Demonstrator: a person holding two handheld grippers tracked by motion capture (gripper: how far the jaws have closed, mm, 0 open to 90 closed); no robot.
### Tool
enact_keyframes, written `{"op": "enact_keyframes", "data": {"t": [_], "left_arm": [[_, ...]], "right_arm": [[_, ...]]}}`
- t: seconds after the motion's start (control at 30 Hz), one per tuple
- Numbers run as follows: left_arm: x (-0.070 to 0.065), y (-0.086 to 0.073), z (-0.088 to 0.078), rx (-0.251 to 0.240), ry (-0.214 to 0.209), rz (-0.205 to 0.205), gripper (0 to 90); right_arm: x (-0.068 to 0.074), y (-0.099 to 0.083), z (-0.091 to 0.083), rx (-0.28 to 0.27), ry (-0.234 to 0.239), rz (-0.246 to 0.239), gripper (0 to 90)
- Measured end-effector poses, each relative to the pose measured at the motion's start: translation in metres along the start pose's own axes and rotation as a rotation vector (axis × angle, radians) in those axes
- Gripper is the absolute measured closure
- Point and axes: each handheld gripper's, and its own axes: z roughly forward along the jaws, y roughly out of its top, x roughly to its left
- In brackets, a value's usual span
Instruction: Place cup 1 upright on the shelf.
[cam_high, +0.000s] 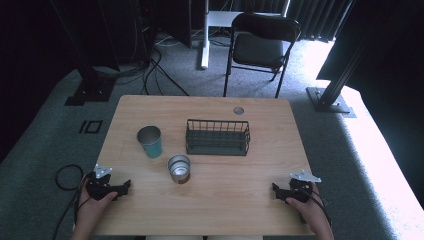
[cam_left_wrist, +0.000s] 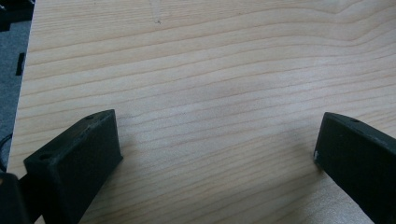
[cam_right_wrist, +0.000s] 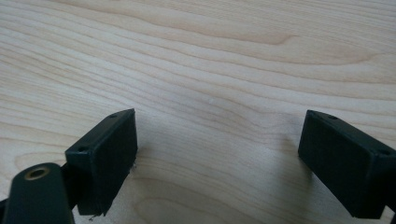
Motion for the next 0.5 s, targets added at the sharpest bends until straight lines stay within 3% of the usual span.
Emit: {"op": "enact_keyframes", "data": {"t": [0.5], "left_arm": [[0.0, 0.0, 0.0, 0.0, 0.0, 0.0, 0.9]], "right_arm": [[0.0066, -0.0005, -0.0029, -0.027, 0.047, -0.022, 13.1]]}}
